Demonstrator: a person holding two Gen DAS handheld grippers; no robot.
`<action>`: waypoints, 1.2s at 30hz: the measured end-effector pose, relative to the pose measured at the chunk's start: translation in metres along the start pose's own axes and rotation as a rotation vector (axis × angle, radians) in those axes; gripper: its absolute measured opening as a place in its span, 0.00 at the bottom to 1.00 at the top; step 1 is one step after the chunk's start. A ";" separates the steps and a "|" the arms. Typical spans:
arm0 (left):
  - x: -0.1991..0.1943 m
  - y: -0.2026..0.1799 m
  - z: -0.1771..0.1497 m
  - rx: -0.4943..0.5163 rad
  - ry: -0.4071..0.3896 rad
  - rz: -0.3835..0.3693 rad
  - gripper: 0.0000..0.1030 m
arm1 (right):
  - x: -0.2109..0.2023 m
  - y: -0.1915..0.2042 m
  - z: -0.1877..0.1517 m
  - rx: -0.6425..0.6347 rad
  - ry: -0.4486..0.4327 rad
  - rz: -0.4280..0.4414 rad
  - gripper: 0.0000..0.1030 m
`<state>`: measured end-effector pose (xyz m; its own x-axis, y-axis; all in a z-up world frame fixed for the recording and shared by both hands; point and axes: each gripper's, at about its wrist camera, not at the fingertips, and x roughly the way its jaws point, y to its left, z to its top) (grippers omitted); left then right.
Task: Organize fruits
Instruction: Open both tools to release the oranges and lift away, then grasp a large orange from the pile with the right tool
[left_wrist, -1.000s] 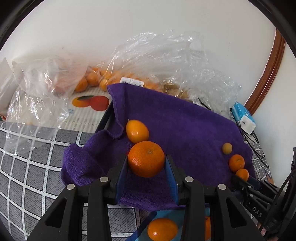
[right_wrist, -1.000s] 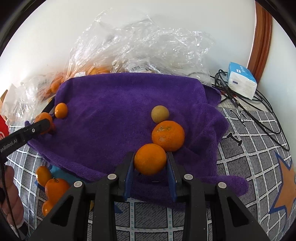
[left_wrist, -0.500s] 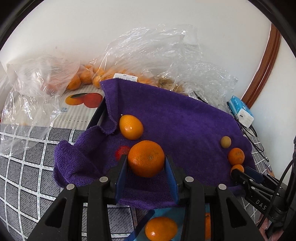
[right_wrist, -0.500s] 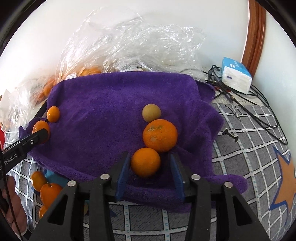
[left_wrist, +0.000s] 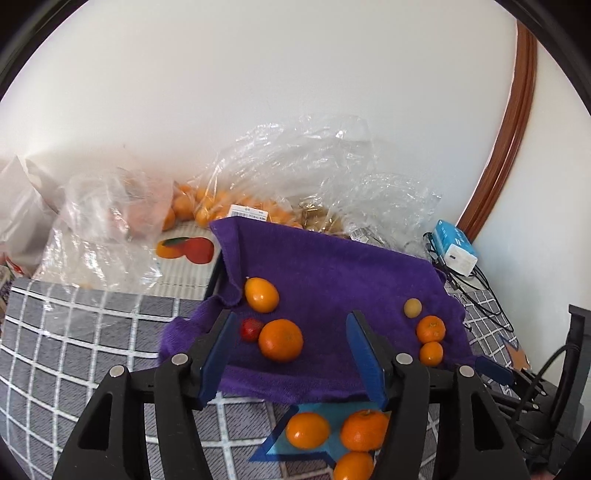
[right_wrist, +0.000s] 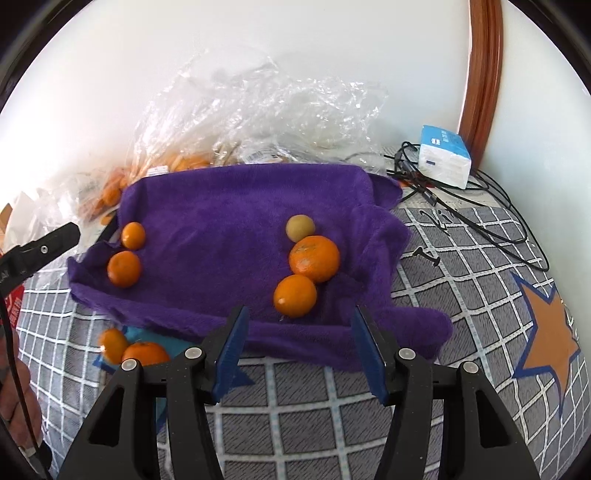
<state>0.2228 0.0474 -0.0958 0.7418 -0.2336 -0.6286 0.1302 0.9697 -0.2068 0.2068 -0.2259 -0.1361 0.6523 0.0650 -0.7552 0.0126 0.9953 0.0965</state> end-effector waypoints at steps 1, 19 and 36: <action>-0.005 0.002 -0.003 0.012 -0.002 0.009 0.60 | -0.002 0.003 -0.002 -0.005 -0.002 0.002 0.55; -0.028 0.089 -0.086 -0.102 0.057 0.148 0.60 | -0.015 0.055 -0.039 -0.113 0.003 0.053 0.55; -0.030 0.108 -0.094 -0.186 0.038 0.161 0.60 | -0.002 0.084 -0.040 -0.148 0.017 0.136 0.59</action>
<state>0.1526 0.1528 -0.1698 0.7175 -0.0836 -0.6916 -0.1132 0.9656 -0.2341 0.1769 -0.1396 -0.1524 0.6278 0.1997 -0.7524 -0.1873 0.9769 0.1030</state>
